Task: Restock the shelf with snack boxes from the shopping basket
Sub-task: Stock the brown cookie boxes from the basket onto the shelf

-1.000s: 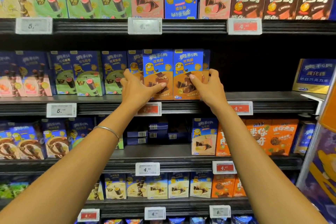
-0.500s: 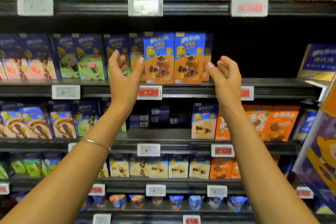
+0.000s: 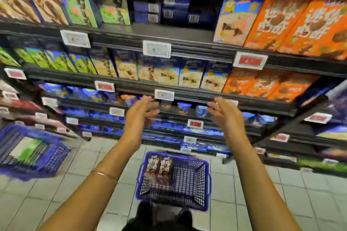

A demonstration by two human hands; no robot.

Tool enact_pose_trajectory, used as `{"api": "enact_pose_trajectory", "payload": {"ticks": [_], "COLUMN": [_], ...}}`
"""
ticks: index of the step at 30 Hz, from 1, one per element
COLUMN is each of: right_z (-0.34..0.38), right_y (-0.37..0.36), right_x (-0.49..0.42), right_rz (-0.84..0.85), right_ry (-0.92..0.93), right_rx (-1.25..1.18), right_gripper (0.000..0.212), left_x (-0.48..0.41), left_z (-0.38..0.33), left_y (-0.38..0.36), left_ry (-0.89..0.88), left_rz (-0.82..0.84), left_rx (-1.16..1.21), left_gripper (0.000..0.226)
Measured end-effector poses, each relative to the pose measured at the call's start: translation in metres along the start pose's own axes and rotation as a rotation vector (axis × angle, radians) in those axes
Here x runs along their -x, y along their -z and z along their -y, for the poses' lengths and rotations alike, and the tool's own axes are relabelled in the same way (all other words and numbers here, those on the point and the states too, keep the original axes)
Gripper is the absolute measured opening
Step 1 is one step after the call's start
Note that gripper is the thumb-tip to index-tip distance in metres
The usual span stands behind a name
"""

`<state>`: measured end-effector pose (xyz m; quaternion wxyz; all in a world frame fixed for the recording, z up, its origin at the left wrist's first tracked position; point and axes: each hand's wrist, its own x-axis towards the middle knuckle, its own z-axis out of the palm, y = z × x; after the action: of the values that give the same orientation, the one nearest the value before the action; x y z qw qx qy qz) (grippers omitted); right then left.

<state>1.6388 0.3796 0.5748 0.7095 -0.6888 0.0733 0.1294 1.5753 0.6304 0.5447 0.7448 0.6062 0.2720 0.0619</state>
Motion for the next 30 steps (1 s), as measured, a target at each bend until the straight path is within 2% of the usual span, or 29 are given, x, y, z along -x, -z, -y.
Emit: {"api": "enact_pose_trajectory", "payload": {"ticks": [2,5,9,12,15,17,20,23,26,28,30], "right_z": [-0.06,-0.137,-0.219,-0.289,-0.365,-0.421,-0.512,-0.59,-0.656,-0.695,-0.725], "right_y": [0.011,0.02,0.014,0.004,-0.009,-0.02,-0.034,-0.048,-0.061,-0.07,-0.076], "right_x": [0.006,0.024,0.033,0.02,-0.013,-0.041,-0.089,-0.134,-0.172,-0.188,-0.195], "right_rz": [0.002,-0.016,-0.016,0.023,0.081,0.13,0.111,0.085,0.07,0.054,0.058], "right_ry": [-0.21,-0.47,-0.685,-0.767,-0.797,-0.822,-0.814,-0.748,-0.608,-0.544,-0.478], "right_rx": [0.079,0.205,0.255,0.288,0.357,0.377,0.421,0.501,0.507,0.495,0.494], "right_gripper": [0.016,0.026,0.02,0.019,0.029,0.025,0.03,0.048,0.053,0.085,0.119], "left_x": [0.009,0.02,0.018,-0.002,-0.027,-0.048,-0.091,-0.135,-0.178,-0.2,-0.217], "left_z": [0.052,0.12,0.2,0.266,0.332,0.378,0.451,0.514,0.56,0.58,0.598], "left_y": [0.012,0.027,0.041,0.054,0.063,0.069,0.081,0.093,0.097,0.098,0.098], "left_ry": [0.21,0.449,0.63,0.712,0.749,0.716,0.706,0.682,0.648,0.609,0.567], "left_rz": [-0.039,-0.063,-0.061,-0.046,-0.019,-0.017,-0.043,-0.06,0.016,0.082,0.073], "left_rx": [-0.047,-0.095,-0.121,-0.093,-0.085,-0.066,-0.039,-0.03,0.141,0.171,0.111], "left_gripper": [0.043,0.052,0.056,0.062,0.071,0.071,0.074,0.075,0.082,0.072,0.059]}}
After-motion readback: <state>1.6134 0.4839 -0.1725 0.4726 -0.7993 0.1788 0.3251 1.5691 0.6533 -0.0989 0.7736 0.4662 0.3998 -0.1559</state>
